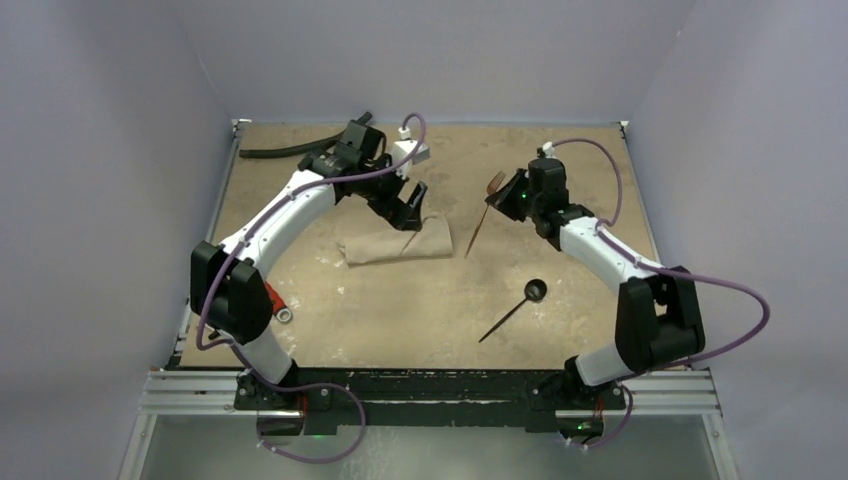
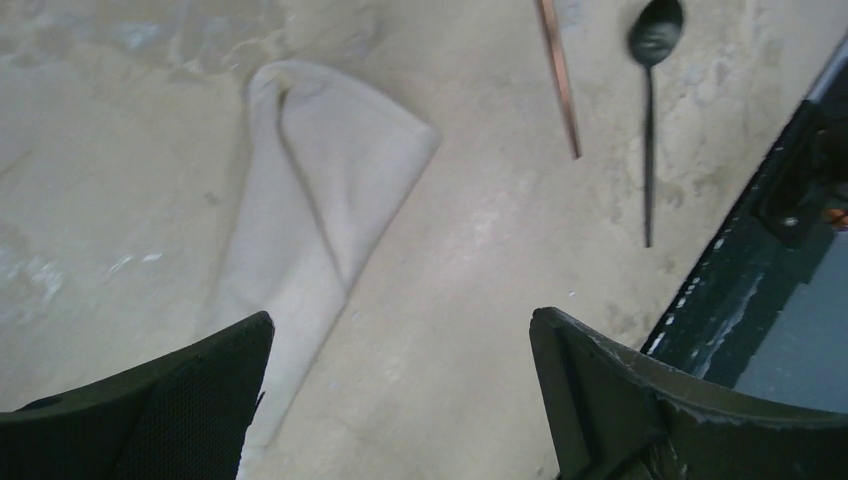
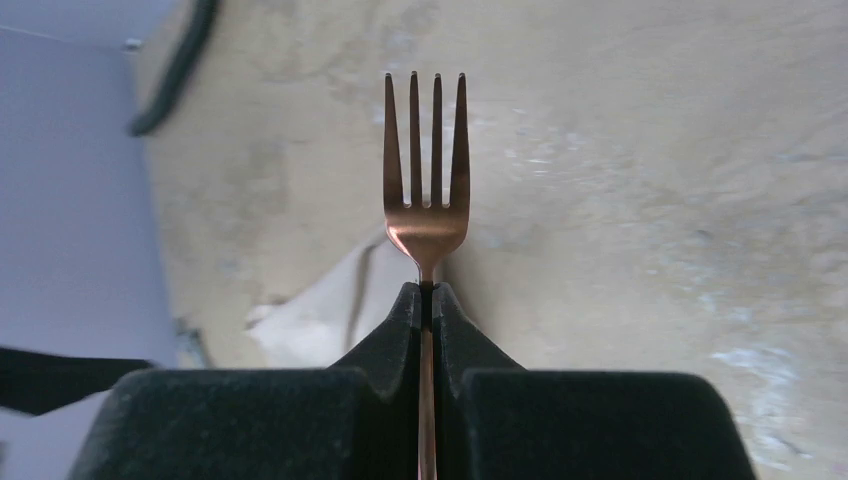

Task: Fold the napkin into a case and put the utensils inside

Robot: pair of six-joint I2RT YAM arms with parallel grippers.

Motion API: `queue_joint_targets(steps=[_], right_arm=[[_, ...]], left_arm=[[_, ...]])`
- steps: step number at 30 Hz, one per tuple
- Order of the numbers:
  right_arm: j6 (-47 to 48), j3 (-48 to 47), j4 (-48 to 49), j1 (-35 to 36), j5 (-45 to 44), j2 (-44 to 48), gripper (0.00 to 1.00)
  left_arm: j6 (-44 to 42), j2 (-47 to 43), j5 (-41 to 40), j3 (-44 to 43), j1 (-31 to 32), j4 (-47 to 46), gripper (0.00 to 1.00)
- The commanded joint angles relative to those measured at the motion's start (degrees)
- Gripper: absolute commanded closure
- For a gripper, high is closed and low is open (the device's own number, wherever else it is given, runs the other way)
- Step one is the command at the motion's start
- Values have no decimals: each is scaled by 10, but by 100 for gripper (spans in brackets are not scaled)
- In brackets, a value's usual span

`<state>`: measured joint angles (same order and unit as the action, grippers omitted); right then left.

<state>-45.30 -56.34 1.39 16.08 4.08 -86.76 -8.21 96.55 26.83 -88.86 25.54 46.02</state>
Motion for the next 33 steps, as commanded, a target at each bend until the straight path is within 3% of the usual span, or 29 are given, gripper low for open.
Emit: queue_joint_targets(steps=[1,9,16,17,19,22,23,25,26,30,33], right_arm=[[-112,27,89,2,55,56,100],[-203,33,130,38,24,108,100],[-235,20,135,70,-19,125,100],[-240,18,135,75,-27,127,100],[-243,7,134,89,-39,127,100],[-234,-10,133,109,-60,120,100],[-228,-12,131,112,-57,115,100],[-209,-14,121,112,-45,108,99],[-190,-13,114,111,-21,106,88],[-42,-25,91,57,86,120,30],[121,-54,47,14,203,125,12]], left_arm=[[74,12,62,3,43,-72,1],[146,23,139,6,69,-125,2],[157,44,191,-5,70,-133,18],[156,47,191,-6,70,-135,24],[148,55,204,-10,70,-126,43],[126,73,223,-23,69,-94,94],[110,77,226,-31,67,-73,100],[78,79,231,-45,57,-26,100],[65,73,234,-43,51,-18,100],[51,31,250,-11,20,-10,100],[7,27,268,-4,10,42,100]])
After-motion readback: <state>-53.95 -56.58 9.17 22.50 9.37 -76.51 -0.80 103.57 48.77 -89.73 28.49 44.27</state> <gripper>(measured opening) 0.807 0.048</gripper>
